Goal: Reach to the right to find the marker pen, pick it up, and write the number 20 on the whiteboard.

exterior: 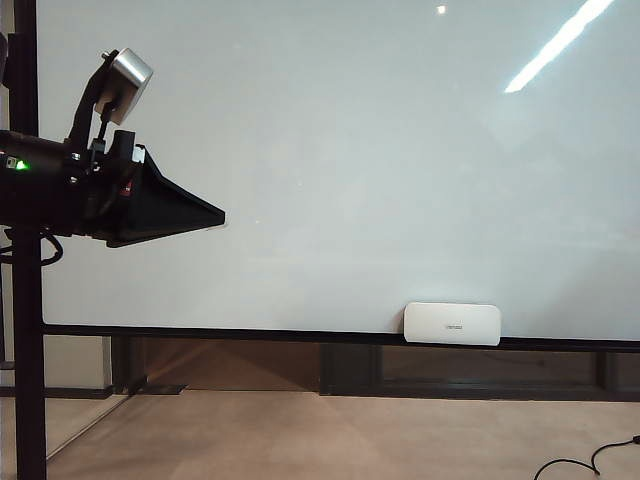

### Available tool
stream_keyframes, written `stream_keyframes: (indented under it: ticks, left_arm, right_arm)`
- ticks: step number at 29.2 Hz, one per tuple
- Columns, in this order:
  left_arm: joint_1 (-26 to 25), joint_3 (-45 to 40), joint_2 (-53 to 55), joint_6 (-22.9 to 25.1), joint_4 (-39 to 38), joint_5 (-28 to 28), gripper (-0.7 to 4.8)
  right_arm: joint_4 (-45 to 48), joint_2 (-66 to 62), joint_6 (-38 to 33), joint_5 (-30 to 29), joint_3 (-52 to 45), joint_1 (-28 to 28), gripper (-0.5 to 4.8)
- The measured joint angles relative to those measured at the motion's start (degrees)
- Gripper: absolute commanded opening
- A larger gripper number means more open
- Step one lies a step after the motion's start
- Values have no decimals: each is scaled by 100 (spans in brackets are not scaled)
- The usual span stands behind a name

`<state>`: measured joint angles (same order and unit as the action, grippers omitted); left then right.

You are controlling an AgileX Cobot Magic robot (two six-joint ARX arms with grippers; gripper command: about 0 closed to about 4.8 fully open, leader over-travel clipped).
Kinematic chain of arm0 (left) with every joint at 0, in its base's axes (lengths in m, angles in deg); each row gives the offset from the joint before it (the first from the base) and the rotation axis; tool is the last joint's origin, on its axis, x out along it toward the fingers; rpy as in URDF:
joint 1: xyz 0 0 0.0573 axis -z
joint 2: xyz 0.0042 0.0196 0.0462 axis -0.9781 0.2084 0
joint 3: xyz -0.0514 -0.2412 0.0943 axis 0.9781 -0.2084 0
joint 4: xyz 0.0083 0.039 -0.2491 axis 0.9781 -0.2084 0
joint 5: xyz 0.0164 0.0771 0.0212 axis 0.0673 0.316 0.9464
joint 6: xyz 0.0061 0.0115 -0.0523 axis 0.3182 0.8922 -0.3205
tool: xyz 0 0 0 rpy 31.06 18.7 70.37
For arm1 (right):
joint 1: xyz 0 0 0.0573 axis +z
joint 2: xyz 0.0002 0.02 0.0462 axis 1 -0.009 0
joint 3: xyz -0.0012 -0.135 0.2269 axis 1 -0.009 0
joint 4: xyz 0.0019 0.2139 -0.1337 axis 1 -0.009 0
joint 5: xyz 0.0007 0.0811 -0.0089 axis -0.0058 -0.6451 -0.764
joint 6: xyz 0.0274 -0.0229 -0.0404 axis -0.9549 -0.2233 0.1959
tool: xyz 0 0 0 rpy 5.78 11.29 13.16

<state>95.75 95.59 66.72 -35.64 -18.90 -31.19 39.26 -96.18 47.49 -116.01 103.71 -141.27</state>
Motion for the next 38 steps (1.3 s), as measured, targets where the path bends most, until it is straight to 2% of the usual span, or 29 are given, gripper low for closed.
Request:
stream_keyframes:
  ticks: [12,19,35,37,38]
  left_arm:
    - [0,9,0,-2,-17,-140,-5]
    - [-2,164,0,-2,-146,-516,-5]
    - [0,173,0,-2,-240,-457,-5]
    - [0,173,0,-2,-240,-457,-5]
    - [0,173,0,-2,-240,-457,-5]
  right_arm:
    - [-44,0,-31,13,339,59,213]
    - [-66,0,-24,153,350,199,212]
    - [-68,0,0,516,341,243,211]
    - [-68,0,2,629,343,243,189]
    - [-66,0,2,645,343,243,160]
